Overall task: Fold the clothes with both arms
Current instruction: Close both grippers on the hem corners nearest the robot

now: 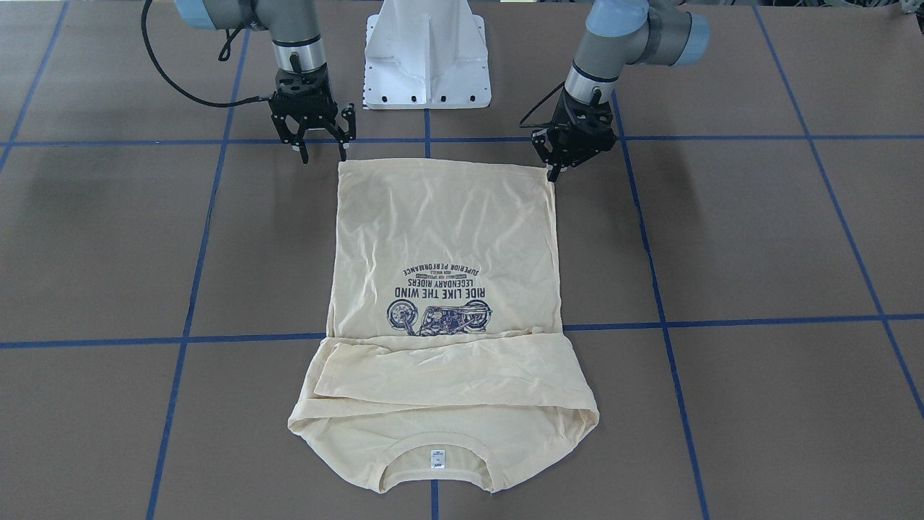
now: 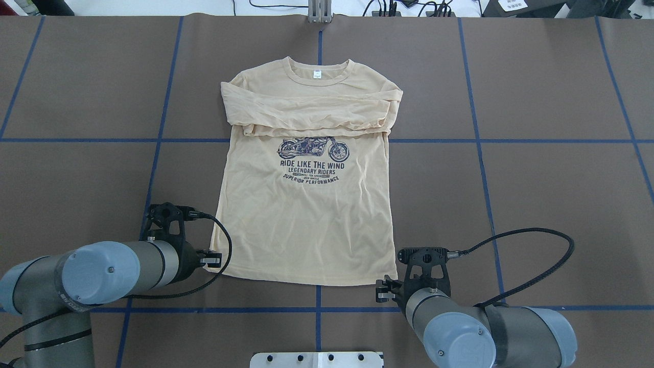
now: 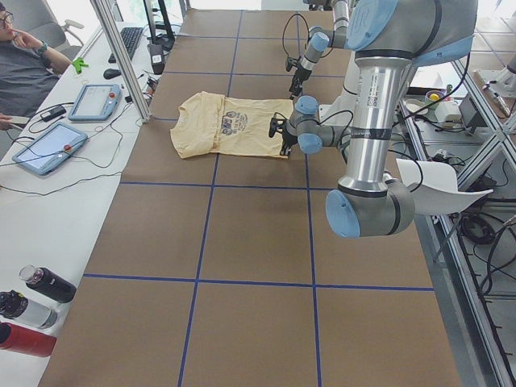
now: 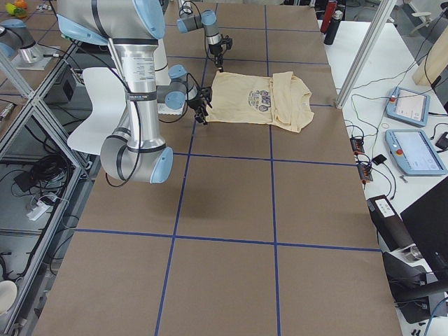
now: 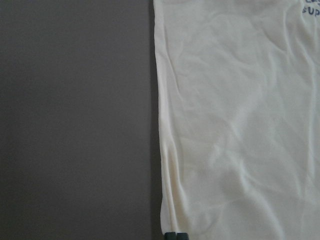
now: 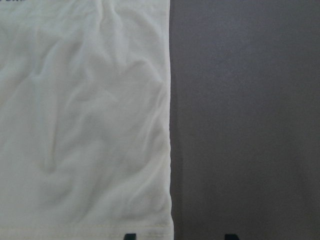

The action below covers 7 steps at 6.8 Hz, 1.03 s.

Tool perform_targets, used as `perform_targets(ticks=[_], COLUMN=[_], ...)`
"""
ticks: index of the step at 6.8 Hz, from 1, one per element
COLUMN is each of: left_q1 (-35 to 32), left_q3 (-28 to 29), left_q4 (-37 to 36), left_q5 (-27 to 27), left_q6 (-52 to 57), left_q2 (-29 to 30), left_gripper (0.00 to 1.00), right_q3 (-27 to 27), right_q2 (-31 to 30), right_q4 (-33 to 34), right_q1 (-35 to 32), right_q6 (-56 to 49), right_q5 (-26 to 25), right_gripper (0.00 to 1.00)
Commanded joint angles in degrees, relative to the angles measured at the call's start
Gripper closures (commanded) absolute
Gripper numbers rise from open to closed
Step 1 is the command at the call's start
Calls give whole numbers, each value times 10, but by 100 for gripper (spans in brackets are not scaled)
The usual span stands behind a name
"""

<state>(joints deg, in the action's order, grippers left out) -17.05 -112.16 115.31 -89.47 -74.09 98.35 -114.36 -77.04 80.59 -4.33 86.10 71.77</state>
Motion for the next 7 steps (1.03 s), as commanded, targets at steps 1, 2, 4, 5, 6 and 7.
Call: perform_targets(ticks=[1, 2, 4, 5, 6, 7], left_q1=[0, 0, 0, 0, 0, 0], left_q3=[-1, -1, -3, -3, -3, -3], left_q4=[0, 0, 0, 0, 0, 0], left_q5=[0, 0, 0, 0, 0, 0], left_q6=[0, 0, 0, 0, 0, 0], left_q2=[0, 0, 0, 0, 0, 0], left_gripper=[100, 100, 100, 100, 100, 100], right_q3=[9, 8, 9, 9, 9, 12], right_q2=[3, 5, 6, 7, 14, 21], right_q4=[1, 1, 1, 1, 0, 1], right_q1=[3, 2, -5, -7, -11, -14], right_q6=[3, 3, 2, 2, 1, 1], right_q5=[-4, -4, -3, -3, -2, -2], right_gripper=[46, 55, 60, 62, 62, 61])
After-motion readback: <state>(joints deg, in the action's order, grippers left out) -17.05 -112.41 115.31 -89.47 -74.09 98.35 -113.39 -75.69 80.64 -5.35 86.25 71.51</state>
